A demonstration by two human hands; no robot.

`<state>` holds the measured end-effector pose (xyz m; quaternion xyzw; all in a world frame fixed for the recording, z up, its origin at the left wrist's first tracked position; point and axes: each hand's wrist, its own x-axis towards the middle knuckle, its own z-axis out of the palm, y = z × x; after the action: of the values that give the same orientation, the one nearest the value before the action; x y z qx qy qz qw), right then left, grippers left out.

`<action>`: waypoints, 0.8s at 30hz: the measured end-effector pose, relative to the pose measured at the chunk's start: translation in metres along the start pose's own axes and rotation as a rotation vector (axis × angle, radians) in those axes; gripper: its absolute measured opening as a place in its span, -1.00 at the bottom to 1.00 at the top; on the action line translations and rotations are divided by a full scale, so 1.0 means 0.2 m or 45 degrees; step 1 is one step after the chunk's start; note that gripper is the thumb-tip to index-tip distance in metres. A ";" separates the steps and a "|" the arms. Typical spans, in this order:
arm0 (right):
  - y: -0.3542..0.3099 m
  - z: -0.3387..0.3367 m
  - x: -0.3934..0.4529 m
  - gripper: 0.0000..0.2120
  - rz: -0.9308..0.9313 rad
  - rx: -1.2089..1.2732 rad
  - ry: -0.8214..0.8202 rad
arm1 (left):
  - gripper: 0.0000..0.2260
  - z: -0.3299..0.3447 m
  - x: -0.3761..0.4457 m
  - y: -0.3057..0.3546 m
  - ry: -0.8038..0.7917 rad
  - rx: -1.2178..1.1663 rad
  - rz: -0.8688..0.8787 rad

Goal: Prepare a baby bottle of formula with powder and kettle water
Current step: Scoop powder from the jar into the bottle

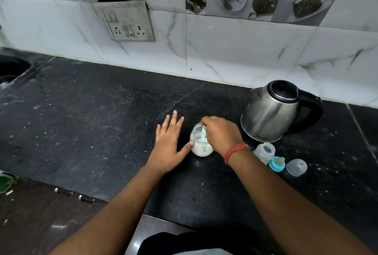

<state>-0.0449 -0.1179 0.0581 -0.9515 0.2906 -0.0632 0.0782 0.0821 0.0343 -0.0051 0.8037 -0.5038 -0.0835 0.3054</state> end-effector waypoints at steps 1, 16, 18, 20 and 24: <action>0.01 0.00 -0.01 -0.75 0.023 0.081 0.067 | -0.24 0.00 0.01 0.00 -0.001 0.004 0.011; 0.40 -0.14 -0.29 -0.83 0.352 0.611 0.671 | -0.26 0.09 0.18 0.44 0.011 0.086 0.397; 0.47 -0.16 -0.34 -0.83 0.390 0.612 0.675 | -0.26 0.15 0.19 0.51 -0.006 0.071 0.431; 0.54 -0.17 -0.39 -0.82 0.419 0.620 0.677 | -0.26 0.21 0.20 0.58 -0.033 0.030 0.452; 0.69 -0.20 -0.47 -0.82 0.468 0.642 0.705 | -0.27 0.34 0.20 0.68 -0.077 -0.058 0.455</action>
<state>-0.2040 -0.1811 0.0642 -0.7820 0.4412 -0.3707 0.2375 -0.0320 -0.0693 0.0263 0.6915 -0.6455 -0.0636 0.3180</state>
